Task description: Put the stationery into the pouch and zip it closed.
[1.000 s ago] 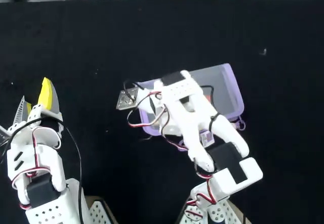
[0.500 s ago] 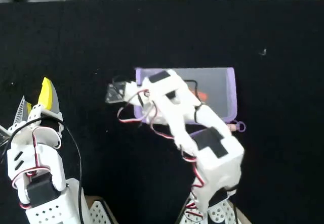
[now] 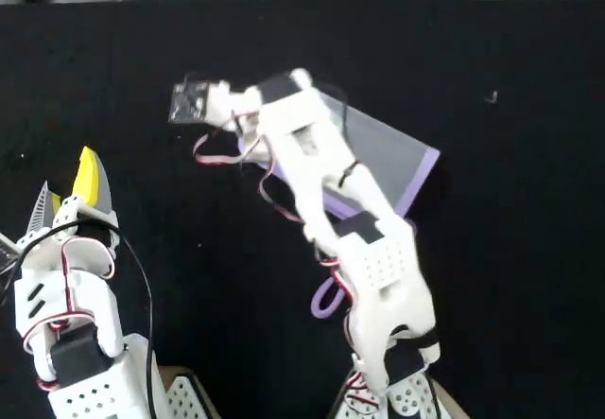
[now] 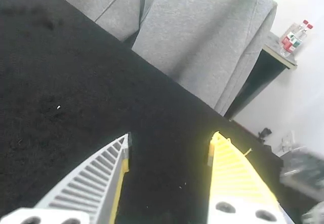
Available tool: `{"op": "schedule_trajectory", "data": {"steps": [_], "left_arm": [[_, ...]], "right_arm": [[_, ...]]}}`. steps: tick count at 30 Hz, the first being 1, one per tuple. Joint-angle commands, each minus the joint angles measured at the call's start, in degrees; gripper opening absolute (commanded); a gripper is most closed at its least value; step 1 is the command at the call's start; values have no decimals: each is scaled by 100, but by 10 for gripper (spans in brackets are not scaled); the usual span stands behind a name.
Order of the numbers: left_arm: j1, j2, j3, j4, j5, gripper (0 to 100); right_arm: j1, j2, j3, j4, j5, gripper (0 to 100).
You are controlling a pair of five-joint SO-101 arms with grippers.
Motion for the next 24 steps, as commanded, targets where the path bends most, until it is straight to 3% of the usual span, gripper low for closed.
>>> {"op": "schedule_trajectory", "data": {"steps": [1, 5, 12, 24], "left_arm": [[-4, -18, -66, -141, 26, 253], [-4, -18, -66, -141, 26, 253], [4, -18, -40, -141, 26, 253], [4, -18, -40, -141, 26, 253]], "right_arm": [[466, -57, -1552, 1424, 26, 16], [1037, -171, -2044, 1811, -18, 16], [1908, -699, -1429, 1811, -9, 16], [2163, -4268, 2114, 1767, 18, 16]]}}
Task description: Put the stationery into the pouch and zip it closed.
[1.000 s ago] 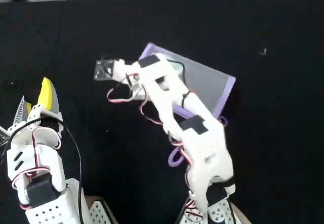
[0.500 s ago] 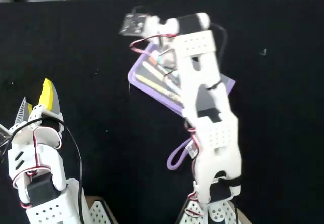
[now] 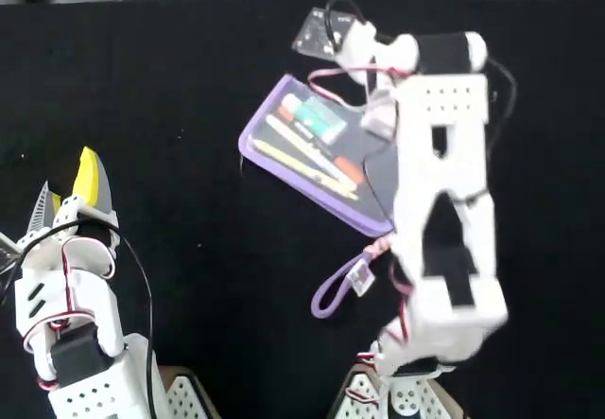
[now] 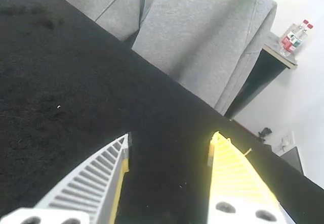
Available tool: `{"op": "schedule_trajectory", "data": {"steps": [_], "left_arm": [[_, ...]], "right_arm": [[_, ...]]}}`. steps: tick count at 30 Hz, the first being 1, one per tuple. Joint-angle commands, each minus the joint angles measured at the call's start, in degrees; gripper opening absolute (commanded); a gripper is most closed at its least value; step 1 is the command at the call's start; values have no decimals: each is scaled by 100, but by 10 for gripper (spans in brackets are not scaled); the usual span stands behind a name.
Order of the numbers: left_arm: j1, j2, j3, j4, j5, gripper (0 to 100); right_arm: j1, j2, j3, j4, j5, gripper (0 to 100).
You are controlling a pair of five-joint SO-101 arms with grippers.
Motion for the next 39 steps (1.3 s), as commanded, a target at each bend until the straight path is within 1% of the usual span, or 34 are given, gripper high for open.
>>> {"op": "schedule_trajectory", "data": {"steps": [1, 4, 10, 12, 16, 17, 20, 25, 28, 33, 39], "left_arm": [[4, -26, -40, -141, 26, 253], [4, -26, -40, -141, 26, 253], [4, -26, -40, -141, 35, 253], [4, -26, -40, -141, 35, 253], [4, -26, -31, -141, 35, 253], [4, -26, -31, -141, 35, 253], [13, -26, -31, -141, 35, 253], [13, -26, -31, -141, 35, 253], [13, -26, -31, -141, 35, 253], [13, -26, -31, -141, 35, 253], [13, -26, -31, -141, 35, 253]], "right_arm": [[53, -1393, 1218, 132, 26, 16], [70, -2149, 2264, -158, 26, 16], [246, -3240, 4479, -1169, 53, 18], [378, -3486, 5156, -1459, 299, 55], [738, -3855, 6378, -2268, 765, 204], [818, -3925, 6624, -2532, 818, 222], [941, -4040, 7240, -3007, 1187, 221], [914, -4048, 7741, -3033, 2286, 194], [923, -4048, 7776, -3033, 2681, 197], [870, -4040, 7793, -3077, 3068, 197], [396, -3732, 7864, -3077, 3095, 194]]}}
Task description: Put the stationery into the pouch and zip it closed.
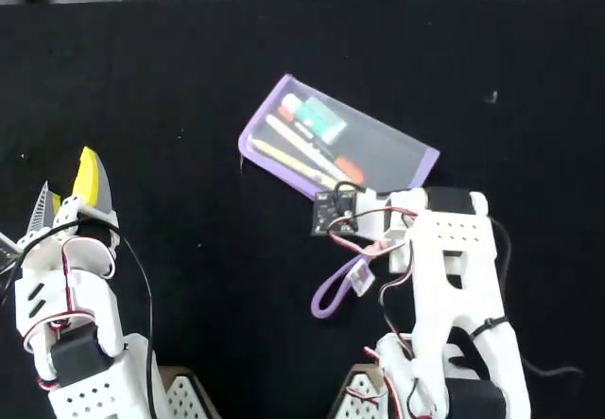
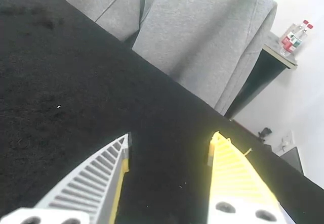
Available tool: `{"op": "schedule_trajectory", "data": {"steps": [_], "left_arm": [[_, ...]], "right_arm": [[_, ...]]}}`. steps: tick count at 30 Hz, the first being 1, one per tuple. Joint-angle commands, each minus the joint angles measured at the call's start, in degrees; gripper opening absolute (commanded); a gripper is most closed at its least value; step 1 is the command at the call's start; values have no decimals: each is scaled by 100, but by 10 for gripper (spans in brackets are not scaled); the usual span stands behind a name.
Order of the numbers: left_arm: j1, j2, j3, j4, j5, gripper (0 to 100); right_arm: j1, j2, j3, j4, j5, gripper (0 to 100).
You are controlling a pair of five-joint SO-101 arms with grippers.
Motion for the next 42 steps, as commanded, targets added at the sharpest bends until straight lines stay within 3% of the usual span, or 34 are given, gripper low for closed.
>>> {"op": "schedule_trajectory", "data": {"steps": [1, 6, 18, 32, 39, 42], "left_arm": [[13, -26, -31, -141, 35, 253], [13, -26, -22, -141, 35, 253], [312, -26, 75, -141, -9, 253], [286, -26, 286, -536, -9, 253], [286, -26, 286, -519, -9, 253], [303, -26, 286, -519, -9, 253]], "right_arm": [[-369, 251, -57, -114, 62, 194], [-431, 1323, -426, -633, 44, 194], [185, 3152, -1473, -853, 53, 194], [352, 2396, -1007, -703, 176, 194], [193, 2360, 119, -2470, 308, 193], [167, 2211, 154, -2637, 308, 116]]}}
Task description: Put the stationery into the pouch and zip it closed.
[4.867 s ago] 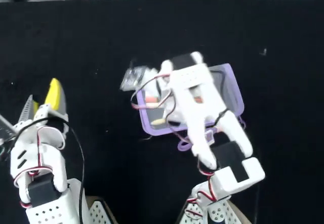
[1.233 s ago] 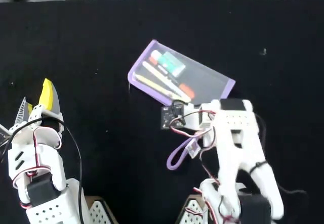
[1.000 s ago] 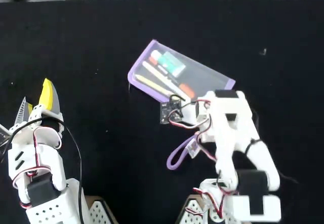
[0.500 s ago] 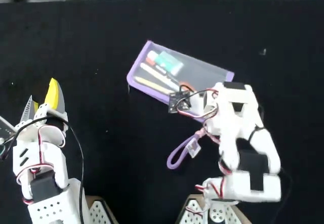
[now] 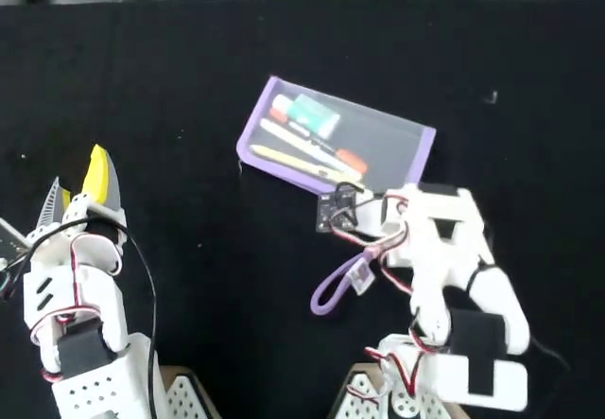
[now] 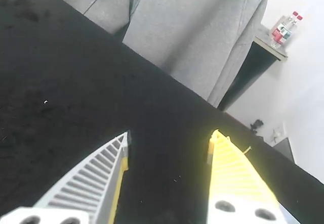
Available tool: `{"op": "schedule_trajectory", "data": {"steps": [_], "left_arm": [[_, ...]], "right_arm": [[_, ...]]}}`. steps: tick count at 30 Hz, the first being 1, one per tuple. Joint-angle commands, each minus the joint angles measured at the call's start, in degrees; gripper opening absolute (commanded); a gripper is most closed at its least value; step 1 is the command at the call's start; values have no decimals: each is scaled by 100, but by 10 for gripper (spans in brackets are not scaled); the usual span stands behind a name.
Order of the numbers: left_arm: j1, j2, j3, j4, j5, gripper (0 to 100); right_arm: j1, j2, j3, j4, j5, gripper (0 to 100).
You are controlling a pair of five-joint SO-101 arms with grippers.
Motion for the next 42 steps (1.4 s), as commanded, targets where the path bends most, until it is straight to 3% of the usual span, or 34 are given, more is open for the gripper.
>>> {"op": "schedule_trajectory", "data": {"steps": [1, 3, 11, 19, 25, 31, 36, 42], "left_arm": [[75, -26, -84, -97, -9, 253], [75, -26, -84, -97, -9, 253], [75, -26, -84, -97, -9, 253], [66, -26, -101, -88, 0, 253], [57, -26, -101, -88, 0, 253], [57, -26, -110, -88, 0, 253], [40, -26, -110, -88, 9, 253], [40, -26, -119, -88, 0, 253]], "right_arm": [[-132, -198, 40, -431, 62, 65], [-132, -365, 40, -431, 53, 10], [-220, -1086, 330, -431, 44, 58], [-782, -1490, 954, -431, 35, 208], [-782, -1508, 945, -440, 35, 158], [-782, -1543, 901, -475, 35, 7], [-774, -1552, 382, -413, -510, 11], [-905, -1552, -1367, 1020, -1257, 11]]}}
